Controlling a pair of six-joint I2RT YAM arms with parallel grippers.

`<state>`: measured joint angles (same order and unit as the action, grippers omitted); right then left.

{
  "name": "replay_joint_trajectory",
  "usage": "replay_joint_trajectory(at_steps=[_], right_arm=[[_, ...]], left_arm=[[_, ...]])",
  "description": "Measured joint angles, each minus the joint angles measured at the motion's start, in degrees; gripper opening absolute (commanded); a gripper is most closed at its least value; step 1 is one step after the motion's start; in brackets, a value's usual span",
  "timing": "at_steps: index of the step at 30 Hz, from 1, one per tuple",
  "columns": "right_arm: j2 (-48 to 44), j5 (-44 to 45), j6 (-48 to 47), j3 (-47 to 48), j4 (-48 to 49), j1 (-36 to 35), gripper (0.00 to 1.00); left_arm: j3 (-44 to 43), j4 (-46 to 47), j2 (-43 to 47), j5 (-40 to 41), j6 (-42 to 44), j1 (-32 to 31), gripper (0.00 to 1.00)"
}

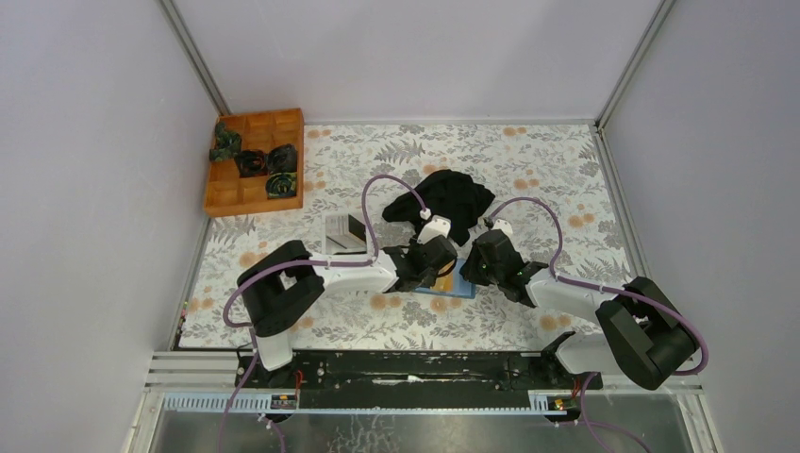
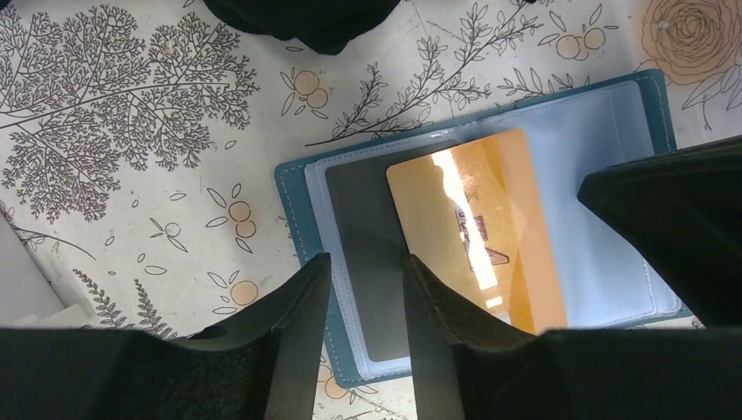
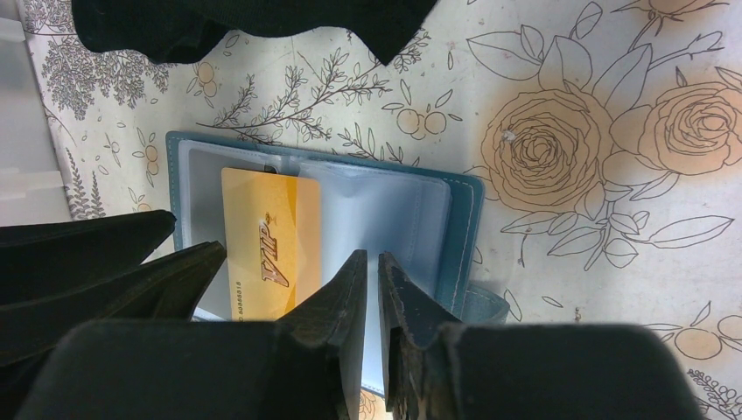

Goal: Put the credit cards into the card holder
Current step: Insert the credit card into the card holder.

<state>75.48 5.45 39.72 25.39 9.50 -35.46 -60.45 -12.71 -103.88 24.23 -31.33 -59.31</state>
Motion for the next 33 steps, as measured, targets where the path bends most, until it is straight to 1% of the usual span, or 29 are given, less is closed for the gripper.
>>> replay_joint_trajectory(at_steps=[23,29,33], right_arm=[[-0.3,0.0,0.0,0.3,-1.1,0.0,0.18],[-3.1,0.6,-0.7,0.2,-4.9,0.0,0.18],[-5.2,1.2,-1.4,0.2,-7.6,0.0,0.18]], left_arm=[[-3.8,-1.4,-2.7,-0.4,0.2,-1.8,0.44],[-3.7,-1.4,-2.2,0.2,0.2,-1.8,0.44],[-3.3,-1.4,-0.4,1.0,0.2,-1.8,0.44]])
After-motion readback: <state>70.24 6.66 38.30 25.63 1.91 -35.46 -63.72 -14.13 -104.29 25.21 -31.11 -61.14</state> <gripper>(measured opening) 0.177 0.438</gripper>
